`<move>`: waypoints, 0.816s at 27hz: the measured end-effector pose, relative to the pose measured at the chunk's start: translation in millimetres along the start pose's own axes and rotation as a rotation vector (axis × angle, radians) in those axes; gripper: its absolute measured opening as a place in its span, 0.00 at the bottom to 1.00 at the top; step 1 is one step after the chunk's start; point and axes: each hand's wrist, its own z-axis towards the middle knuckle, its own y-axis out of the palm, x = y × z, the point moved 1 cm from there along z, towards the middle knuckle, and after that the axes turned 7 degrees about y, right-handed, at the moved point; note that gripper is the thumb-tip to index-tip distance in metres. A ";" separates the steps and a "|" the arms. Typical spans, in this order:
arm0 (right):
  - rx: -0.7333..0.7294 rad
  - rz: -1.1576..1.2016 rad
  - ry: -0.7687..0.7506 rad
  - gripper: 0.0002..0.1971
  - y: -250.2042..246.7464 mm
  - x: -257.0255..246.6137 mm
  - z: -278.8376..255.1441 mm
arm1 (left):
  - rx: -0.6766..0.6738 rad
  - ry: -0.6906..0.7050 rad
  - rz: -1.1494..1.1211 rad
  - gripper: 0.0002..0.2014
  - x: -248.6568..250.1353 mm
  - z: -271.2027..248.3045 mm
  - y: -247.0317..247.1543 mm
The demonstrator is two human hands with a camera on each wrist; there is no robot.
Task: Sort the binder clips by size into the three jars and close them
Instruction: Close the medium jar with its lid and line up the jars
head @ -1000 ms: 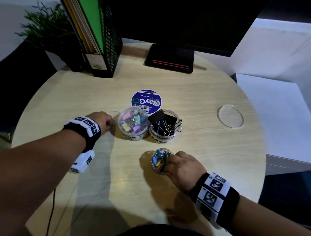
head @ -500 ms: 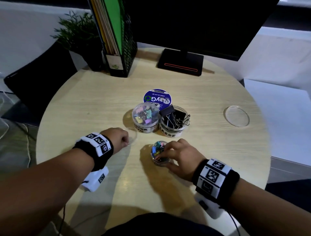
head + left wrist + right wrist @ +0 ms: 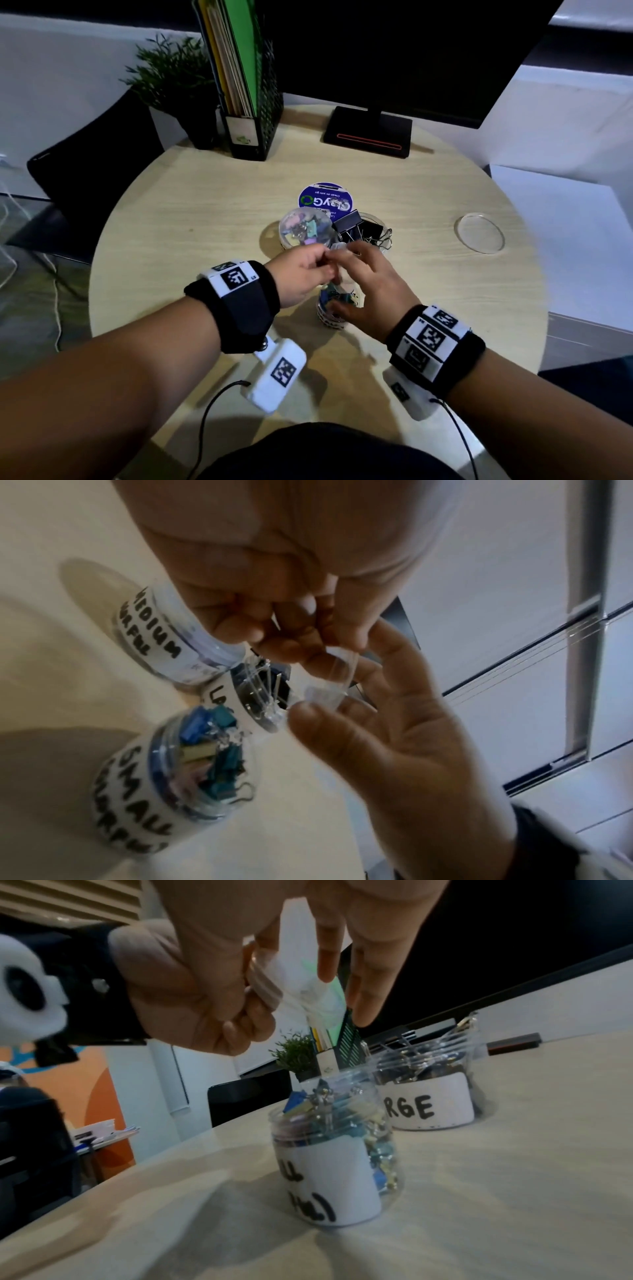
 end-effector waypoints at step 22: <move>-0.373 -0.506 0.362 0.38 12.7 -8.0 15.1 | 0.068 -0.143 0.575 0.10 -51.1 2.3 -12.2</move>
